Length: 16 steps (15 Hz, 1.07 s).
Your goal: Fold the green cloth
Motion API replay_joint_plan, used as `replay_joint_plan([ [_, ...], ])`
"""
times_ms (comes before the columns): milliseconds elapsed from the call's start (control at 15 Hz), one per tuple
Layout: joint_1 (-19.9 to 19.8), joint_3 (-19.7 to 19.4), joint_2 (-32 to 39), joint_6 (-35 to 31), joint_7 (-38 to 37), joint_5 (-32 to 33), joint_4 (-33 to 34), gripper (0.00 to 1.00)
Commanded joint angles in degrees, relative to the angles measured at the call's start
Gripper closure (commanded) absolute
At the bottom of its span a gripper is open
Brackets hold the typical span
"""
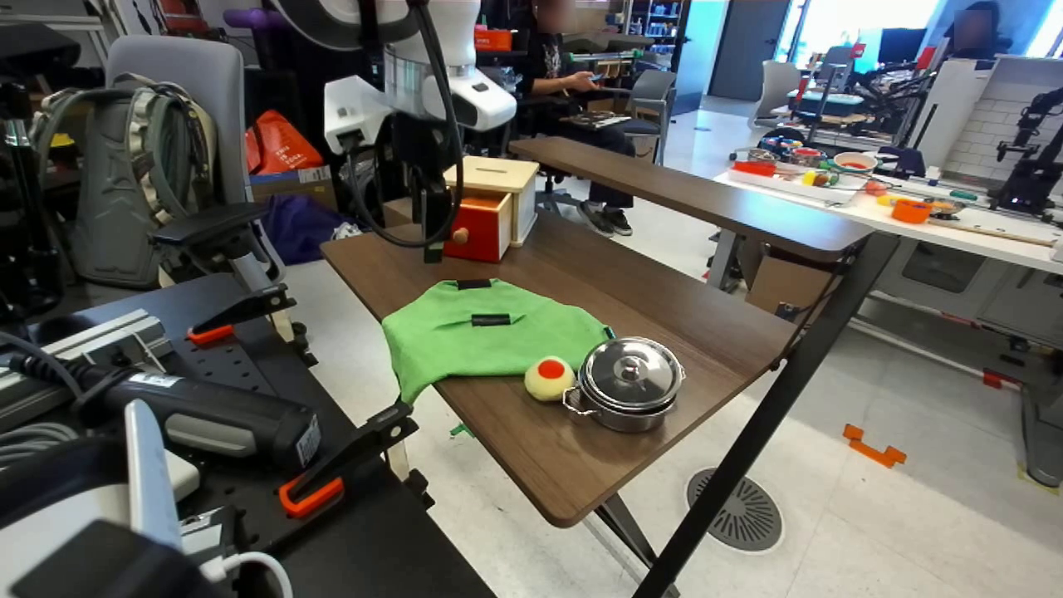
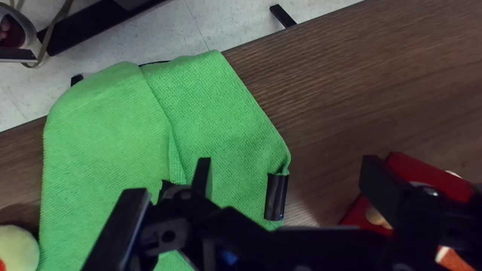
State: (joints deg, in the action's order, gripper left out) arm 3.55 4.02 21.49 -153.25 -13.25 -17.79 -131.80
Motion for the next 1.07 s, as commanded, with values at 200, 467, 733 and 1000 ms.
replay_joint_plan([
  [200, 2.6, -1.2, 9.0, -2.2, -2.9, 2.4, 5.2, 0.00],
  [467, 3.4, -1.6, 11.3, -4.6, -2.7, 2.6, 6.0, 0.00],
  [733, 3.9, -1.2, 12.9, -9.2, -2.2, 2.3, 6.6, 0.00],
  [1000, 4.6, -1.5, 13.9, -11.1, -2.6, 2.5, 7.8, 0.27],
])
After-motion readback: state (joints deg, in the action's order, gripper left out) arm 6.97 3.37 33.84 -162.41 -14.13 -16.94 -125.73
